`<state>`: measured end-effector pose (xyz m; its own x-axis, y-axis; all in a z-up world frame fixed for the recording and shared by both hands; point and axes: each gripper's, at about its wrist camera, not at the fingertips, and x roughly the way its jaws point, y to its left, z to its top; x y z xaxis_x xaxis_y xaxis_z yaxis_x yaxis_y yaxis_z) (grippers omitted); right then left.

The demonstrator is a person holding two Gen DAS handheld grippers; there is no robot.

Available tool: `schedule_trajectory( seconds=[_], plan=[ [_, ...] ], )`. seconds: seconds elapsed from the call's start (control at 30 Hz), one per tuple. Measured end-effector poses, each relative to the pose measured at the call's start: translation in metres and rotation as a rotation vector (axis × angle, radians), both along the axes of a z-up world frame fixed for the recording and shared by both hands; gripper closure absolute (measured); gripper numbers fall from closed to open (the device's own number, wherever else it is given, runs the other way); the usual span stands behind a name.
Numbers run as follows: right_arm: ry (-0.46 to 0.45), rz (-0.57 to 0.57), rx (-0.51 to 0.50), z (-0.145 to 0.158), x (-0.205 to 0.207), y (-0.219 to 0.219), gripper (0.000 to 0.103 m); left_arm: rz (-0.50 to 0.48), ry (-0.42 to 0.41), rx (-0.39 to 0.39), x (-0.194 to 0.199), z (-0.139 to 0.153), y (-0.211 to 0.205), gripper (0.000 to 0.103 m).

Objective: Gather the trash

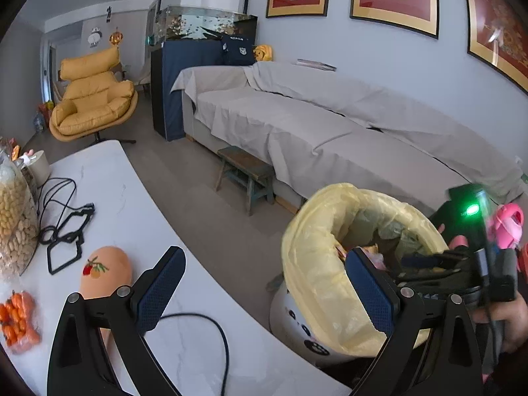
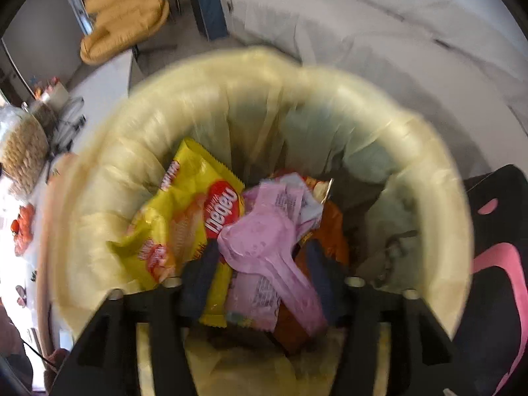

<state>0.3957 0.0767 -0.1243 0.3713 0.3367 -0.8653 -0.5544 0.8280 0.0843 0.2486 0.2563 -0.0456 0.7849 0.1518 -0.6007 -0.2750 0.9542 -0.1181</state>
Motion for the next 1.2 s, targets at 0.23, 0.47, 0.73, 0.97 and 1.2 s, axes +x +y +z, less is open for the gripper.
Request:
schedule_trajectory(
  seconds=[0.23, 0.47, 0.73, 0.97, 1.2],
  plan=[
    [-0.143, -0.046, 0.087, 0.058, -0.052, -0.041, 0.039, -0.002, 0.014, -0.017, -0.028, 0.013, -0.023, 0.004],
    [-0.348, -0.157, 0.158, 0.116, -0.131, -0.099, 0.008, -0.031, -0.006, 0.020, -0.077, 0.032, -0.071, 0.001],
    [-0.464, -0.247, 0.145, 0.131, -0.228, -0.154, 0.001, -0.060, -0.037, 0.092, -0.139, 0.052, -0.129, 0.001],
    [-0.528, -0.289, 0.137, 0.139, -0.290, -0.180, 0.001, -0.068, -0.068, 0.142, -0.189, 0.063, -0.158, 0.001],
    [-0.587, -0.324, 0.161, 0.149, -0.322, -0.191, 0.001, -0.064, -0.137, 0.194, -0.226, 0.078, -0.179, 0.001]
  ],
)
